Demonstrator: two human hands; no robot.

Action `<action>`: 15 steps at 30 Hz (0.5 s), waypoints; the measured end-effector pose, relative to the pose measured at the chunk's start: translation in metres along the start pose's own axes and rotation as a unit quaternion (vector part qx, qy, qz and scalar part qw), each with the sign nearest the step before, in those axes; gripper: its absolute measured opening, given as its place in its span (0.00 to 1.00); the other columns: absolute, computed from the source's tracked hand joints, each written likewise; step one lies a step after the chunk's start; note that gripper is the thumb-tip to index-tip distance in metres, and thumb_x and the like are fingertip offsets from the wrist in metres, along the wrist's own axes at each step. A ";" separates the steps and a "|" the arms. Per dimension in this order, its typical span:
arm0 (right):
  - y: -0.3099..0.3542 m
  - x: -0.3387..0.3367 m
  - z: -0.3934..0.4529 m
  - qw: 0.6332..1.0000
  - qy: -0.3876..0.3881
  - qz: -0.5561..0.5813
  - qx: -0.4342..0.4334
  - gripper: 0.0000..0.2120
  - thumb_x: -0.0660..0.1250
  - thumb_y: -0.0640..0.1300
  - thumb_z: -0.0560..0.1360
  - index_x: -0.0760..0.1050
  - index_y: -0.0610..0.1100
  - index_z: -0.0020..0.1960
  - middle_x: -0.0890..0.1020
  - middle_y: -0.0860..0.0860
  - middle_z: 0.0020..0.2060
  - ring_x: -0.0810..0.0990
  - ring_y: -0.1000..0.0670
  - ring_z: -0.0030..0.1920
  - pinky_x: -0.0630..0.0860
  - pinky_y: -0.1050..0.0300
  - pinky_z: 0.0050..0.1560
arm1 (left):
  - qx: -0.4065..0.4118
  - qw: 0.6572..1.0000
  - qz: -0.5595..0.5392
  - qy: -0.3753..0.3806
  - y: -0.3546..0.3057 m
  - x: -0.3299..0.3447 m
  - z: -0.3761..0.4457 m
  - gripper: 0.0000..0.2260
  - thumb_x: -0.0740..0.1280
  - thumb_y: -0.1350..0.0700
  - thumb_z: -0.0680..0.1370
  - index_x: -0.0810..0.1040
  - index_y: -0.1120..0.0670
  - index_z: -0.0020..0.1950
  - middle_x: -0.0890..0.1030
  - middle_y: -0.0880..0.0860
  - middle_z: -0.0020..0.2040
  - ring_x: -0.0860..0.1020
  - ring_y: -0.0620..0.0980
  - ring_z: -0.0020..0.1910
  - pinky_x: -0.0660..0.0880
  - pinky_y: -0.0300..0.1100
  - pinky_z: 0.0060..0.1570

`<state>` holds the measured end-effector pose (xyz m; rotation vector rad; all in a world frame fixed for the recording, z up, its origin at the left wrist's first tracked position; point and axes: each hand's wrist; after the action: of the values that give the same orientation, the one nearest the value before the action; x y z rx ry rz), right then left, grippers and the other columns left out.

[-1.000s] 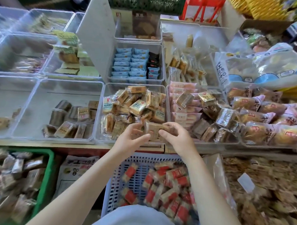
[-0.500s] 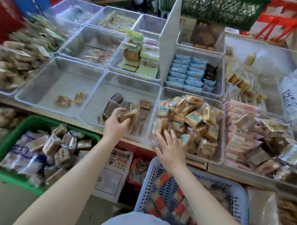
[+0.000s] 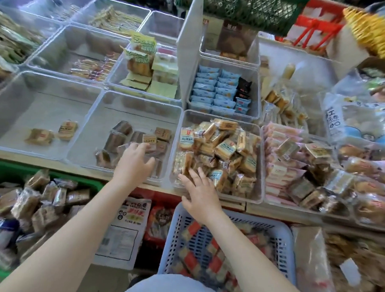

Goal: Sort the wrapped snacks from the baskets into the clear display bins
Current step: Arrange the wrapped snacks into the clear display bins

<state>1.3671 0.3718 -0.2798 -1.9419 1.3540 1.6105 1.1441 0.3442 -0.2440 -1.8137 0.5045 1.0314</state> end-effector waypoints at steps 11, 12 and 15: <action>-0.196 -0.051 -0.109 0.871 -0.326 0.074 0.360 0.20 0.66 0.39 0.75 0.73 0.40 0.67 0.73 0.41 0.62 0.74 0.40 0.58 0.74 0.48 0.56 | 0.175 0.959 0.110 0.195 -0.120 0.109 -0.072 0.11 0.61 0.50 0.82 0.75 0.49 0.64 0.80 0.47 0.55 0.79 0.47 0.49 0.77 0.44 0.42; -0.217 -0.057 -0.117 0.862 -0.315 0.061 0.393 0.21 0.66 0.39 0.75 0.72 0.41 0.68 0.72 0.41 0.61 0.73 0.40 0.58 0.73 0.48 0.55 | 0.180 0.955 0.111 0.206 -0.128 0.117 -0.075 0.11 0.61 0.50 0.82 0.75 0.48 0.64 0.80 0.46 0.54 0.79 0.47 0.49 0.78 0.44 0.44; -0.257 -0.067 -0.123 0.857 -0.287 0.027 0.428 0.20 0.67 0.44 0.77 0.71 0.45 0.68 0.71 0.42 0.59 0.72 0.40 0.57 0.74 0.47 0.53 | 0.209 0.946 0.124 0.216 -0.157 0.134 -0.080 0.11 0.61 0.51 0.82 0.76 0.48 0.63 0.79 0.46 0.56 0.78 0.46 0.52 0.78 0.43 0.47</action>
<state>1.6487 0.4510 -0.2648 -0.8212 1.4776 1.1320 1.3646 0.3580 -0.2556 -1.6078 1.1522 0.6143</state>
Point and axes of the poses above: each hand's wrist, its own z-axis towards the middle knuckle, its own x-axis out of the palm, y = z × x
